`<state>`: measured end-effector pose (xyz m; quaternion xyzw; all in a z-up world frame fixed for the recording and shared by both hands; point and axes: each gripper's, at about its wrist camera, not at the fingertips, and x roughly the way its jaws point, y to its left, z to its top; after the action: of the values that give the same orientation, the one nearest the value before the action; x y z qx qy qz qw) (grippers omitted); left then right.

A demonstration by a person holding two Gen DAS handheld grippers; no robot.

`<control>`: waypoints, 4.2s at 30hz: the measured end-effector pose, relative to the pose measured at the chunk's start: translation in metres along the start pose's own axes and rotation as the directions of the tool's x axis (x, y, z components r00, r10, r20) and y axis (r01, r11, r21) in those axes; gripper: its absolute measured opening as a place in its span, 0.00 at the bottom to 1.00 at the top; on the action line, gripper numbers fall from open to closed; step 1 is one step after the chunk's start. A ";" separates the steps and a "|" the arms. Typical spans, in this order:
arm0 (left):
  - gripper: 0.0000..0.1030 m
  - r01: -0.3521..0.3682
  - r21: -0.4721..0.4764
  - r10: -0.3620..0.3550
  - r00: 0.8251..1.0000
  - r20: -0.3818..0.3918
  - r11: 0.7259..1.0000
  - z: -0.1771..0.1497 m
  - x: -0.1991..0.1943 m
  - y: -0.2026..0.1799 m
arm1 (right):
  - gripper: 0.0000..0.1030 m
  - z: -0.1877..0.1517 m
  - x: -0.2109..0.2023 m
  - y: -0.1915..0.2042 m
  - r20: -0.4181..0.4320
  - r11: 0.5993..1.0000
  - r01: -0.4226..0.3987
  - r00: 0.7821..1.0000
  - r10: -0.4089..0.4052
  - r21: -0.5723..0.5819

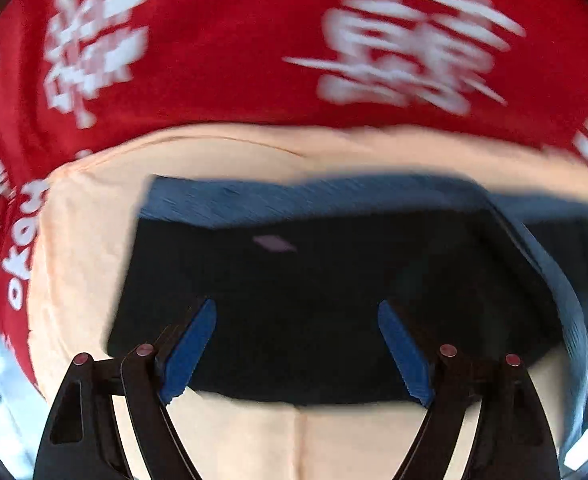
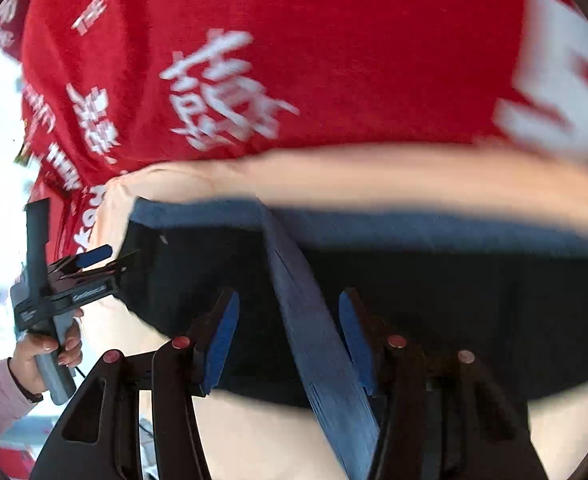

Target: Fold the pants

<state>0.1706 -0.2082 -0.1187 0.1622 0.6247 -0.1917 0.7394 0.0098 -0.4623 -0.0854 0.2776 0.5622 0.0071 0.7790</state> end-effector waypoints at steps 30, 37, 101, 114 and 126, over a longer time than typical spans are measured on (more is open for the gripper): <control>0.82 0.353 0.284 -0.309 0.932 -0.188 0.891 -0.119 -0.011 -0.263 | 0.47 -0.307 -0.072 -0.185 0.070 0.846 -0.002 0.997 -0.042 0.534; 0.55 0.387 0.247 -0.336 0.915 -0.223 0.888 -0.105 -0.018 -0.269 | 0.04 -0.282 -0.089 -0.190 0.074 0.851 -0.123 0.992 0.099 0.510; 0.73 -0.072 0.024 0.073 0.996 -0.045 0.997 -0.023 0.018 -0.102 | 0.11 -0.051 0.050 -0.082 -0.159 0.964 -0.160 0.968 0.195 0.211; 0.73 0.024 0.106 -0.029 0.999 0.043 0.994 0.048 0.021 -0.226 | 0.13 0.004 -0.089 -0.287 0.153 0.815 0.144 0.950 -0.273 0.562; 0.82 -0.026 0.163 0.016 0.998 0.063 0.986 0.060 0.006 -0.237 | 0.23 -0.020 -0.105 -0.253 0.097 0.871 0.213 0.954 -0.283 0.442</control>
<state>0.1079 -0.4449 -0.1148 0.2229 0.5821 -0.2395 0.7444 -0.1226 -0.7012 -0.1097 0.3663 0.5172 -0.2385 0.7358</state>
